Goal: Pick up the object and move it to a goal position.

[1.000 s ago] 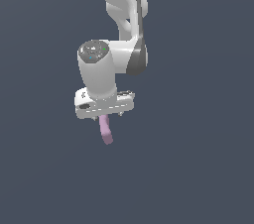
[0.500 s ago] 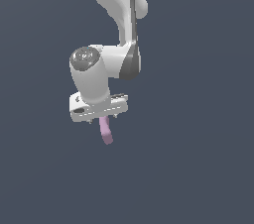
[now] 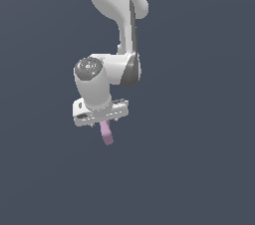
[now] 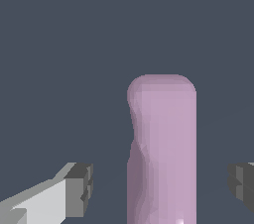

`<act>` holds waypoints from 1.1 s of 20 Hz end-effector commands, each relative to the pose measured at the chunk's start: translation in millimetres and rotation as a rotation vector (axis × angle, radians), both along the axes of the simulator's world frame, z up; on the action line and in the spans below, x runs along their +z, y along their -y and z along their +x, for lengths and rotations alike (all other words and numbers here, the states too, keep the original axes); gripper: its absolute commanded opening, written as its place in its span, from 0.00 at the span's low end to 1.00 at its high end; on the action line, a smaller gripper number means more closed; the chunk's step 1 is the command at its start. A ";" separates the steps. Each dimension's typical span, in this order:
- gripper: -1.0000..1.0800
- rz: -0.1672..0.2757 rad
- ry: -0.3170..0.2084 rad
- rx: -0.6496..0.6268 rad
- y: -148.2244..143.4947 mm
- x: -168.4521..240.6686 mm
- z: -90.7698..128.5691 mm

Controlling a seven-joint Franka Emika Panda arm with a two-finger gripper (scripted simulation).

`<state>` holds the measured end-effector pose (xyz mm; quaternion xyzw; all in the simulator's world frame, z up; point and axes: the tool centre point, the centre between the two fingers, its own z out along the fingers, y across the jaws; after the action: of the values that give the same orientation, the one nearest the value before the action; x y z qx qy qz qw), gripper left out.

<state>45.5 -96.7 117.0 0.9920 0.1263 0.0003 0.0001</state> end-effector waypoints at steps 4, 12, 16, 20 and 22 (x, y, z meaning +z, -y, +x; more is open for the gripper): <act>0.96 0.000 -0.001 0.001 0.2 -20.6 -0.4; 0.00 0.000 -0.001 0.001 0.4 -21.2 0.8; 0.00 0.000 -0.001 0.001 0.4 -21.2 0.8; 0.00 0.000 -0.001 0.002 0.1 -21.3 0.7; 0.00 0.000 -0.001 0.002 -1.0 -19.3 0.3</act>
<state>45.7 -96.5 96.1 0.9919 0.1269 -0.0007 -0.0001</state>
